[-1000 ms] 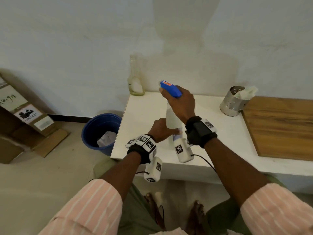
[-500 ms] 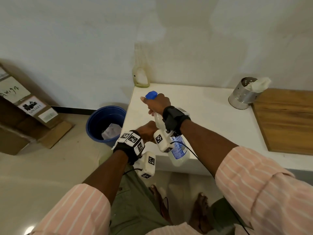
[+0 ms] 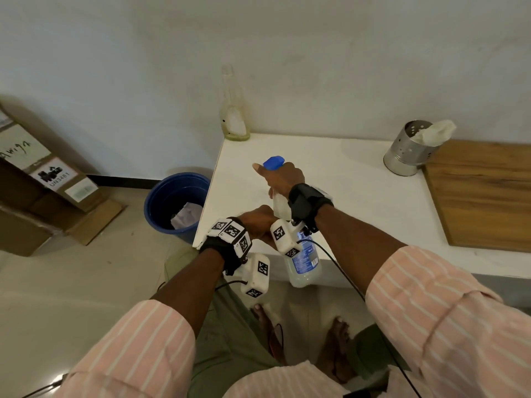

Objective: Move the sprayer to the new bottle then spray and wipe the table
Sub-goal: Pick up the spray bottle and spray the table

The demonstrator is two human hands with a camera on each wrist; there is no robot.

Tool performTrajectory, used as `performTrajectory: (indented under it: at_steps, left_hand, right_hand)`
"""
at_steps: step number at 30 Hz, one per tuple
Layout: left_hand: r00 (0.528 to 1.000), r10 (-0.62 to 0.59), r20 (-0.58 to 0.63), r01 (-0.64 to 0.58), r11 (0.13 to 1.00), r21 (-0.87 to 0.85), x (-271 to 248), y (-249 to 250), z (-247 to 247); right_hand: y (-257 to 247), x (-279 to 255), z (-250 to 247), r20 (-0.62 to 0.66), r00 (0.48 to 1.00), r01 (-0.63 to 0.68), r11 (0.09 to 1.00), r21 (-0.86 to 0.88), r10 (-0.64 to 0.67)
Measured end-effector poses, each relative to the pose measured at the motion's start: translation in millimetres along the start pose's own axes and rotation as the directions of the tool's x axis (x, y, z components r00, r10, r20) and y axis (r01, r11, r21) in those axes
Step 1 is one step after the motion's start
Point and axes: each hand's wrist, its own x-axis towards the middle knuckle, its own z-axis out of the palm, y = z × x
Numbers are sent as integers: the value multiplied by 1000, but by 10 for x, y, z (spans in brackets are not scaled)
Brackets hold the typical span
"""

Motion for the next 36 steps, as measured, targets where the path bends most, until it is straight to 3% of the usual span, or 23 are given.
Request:
performTrajectory:
  at_steps: [3,7,11,15,19,23,27,30,34,36]
  left_hand:
    - [999,-14,28,14,1000,20,-2,16,47]
    - [999,-18,33,17,1000,12,-19,-2,79]
    - [998,-16,54,19,998,-54,-39,-21,107]
    - [1000,-5,16,5,1000,9,15,2,180]
    - [997,-3,72,4,1000,-13,67,98,337]
    - [996,15,87,-27,990,142,240,207,587]
    - [989,-2,148,-21,988,154,345,324,884]
    - [980,0,197,-33,986,164,419,458,1122]
    - [959,-31,281,-16,986,165,509,619,1387]
    - [943,-57,329,-1,985,174,528,676,1521]
  right_hand:
    - [41,-13,-29,74,997,-15,997,70,10]
    - [73,-58,-49,24,1000,-14,1000,18,13]
    - [82,-83,-51,159,987,-20,987,157,-5]
    - [198,-122,-160,-24,999,-27,994,103,30]
    - [295,-160,-378,27,999,-42,950,310,35]
    - [501,-190,-618,-166,983,-63,992,105,80]
    - [755,-226,-883,-116,987,-100,988,119,114]
    - [968,-262,-1111,-250,957,-150,989,14,149]
    - [1199,-356,-1439,-226,945,-208,968,137,235]
    - [1331,-422,-1586,-287,913,-259,956,138,289]
